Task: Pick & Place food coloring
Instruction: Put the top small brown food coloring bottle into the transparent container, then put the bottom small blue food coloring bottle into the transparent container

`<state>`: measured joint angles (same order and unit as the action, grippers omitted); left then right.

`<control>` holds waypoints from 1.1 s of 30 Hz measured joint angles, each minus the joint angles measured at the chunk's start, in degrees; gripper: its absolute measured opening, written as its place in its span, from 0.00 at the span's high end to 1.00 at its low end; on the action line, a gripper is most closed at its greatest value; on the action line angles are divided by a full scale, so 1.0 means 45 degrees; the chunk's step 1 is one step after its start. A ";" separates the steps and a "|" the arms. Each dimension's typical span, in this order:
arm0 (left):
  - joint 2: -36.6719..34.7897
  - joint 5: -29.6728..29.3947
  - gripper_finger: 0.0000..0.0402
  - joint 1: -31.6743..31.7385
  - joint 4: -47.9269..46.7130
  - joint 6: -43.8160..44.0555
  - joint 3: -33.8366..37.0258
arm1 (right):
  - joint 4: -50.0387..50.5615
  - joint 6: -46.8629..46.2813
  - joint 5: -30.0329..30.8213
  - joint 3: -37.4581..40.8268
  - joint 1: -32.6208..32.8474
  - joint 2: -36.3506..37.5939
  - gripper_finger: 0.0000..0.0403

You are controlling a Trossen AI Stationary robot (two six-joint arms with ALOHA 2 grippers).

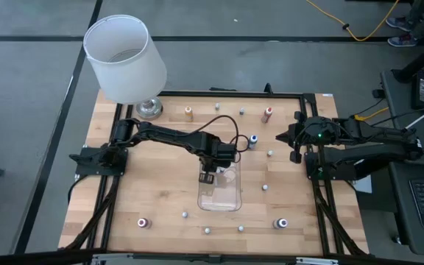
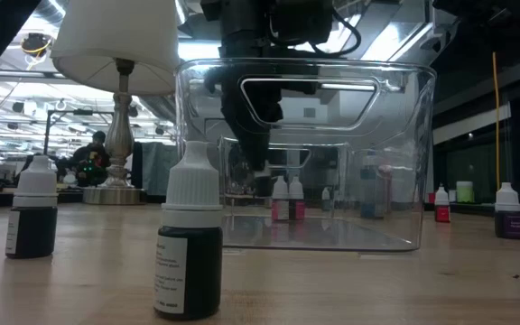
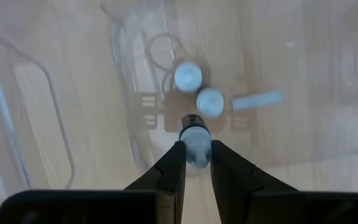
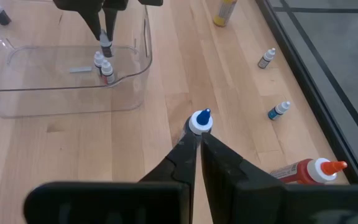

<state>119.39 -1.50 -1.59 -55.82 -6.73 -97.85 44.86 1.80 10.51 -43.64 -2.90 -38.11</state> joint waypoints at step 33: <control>0.0506 0.0136 0.63 0.0132 -0.0704 -0.0003 -0.0488 | 0.0005 -0.0053 -0.0001 0.0000 0.0002 -0.0005 0.93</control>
<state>121.67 -0.89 -0.99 -58.98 -6.74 -100.05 44.88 1.56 10.50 -43.64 -2.89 -38.13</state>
